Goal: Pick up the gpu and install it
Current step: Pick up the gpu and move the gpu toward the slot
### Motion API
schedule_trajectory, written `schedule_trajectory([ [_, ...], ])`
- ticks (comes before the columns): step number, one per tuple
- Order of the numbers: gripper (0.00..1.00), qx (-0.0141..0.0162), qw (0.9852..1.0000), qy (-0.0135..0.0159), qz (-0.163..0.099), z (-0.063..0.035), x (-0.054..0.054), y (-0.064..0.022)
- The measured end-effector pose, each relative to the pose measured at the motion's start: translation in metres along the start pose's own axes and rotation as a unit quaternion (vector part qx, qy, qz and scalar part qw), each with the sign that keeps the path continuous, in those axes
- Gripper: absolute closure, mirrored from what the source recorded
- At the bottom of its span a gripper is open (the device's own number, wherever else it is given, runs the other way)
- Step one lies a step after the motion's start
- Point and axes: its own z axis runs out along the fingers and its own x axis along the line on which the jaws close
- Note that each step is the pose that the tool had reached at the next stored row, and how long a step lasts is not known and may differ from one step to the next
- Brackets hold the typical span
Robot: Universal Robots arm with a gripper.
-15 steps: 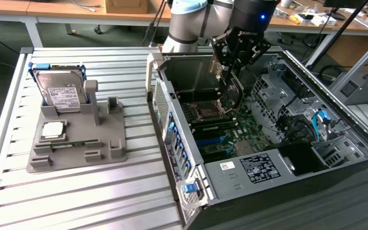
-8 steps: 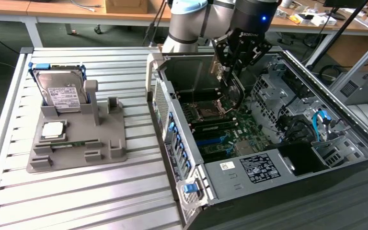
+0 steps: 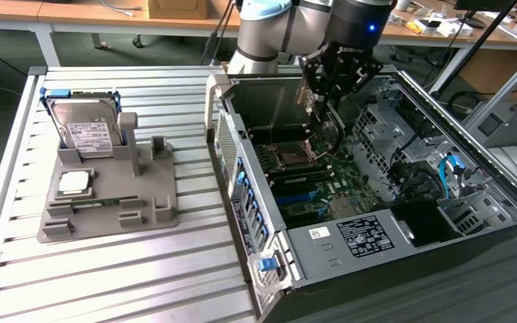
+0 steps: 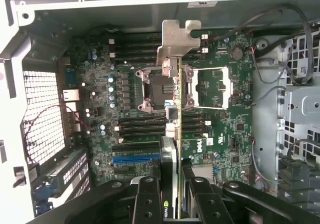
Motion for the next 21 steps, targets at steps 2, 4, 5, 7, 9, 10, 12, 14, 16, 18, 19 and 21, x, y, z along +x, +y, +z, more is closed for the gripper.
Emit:
schedule_trajectory([
  [2,0.73,0.0001,1.0000,0.0000,0.000,0.0007,-0.0008,0.0001],
  [4,0.73,0.0001,1.0000,0.0000,0.000,0.0014,-0.0015,0.0002],
  [5,0.73,0.0001,1.0000,0.0000,0.000,0.0018,-0.0020,0.0003],
  [7,0.73,0.0001,1.0000,0.0000,0.000,0.0025,-0.0028,0.0003],
  [9,0.73,0.0001,1.0000,0.0000,0.000,0.0033,-0.0038,0.0005],
  [10,0.73,0.0001,1.0000,0.0000,0.000,0.0035,-0.0042,0.0005],
  [12,0.73,0.0001,1.0000,0.0001,0.000,0.0042,-0.0049,0.0006],
  [14,0.73,0.0002,1.0000,0.0001,0.000,0.0048,-0.0056,0.0007],
  [16,0.73,0.0002,1.0000,0.0001,0.000,0.0058,-0.0068,0.0008],
  [18,0.73,0.0002,1.0000,0.0001,0.000,0.0064,-0.0074,0.0009],
  [19,0.73,0.0003,1.0000,0.0001,0.000,0.0067,-0.0078,0.0009],
  [21,0.73,0.0003,1.0000,0.0001,0.000,0.0073,-0.0083,0.0010],
])
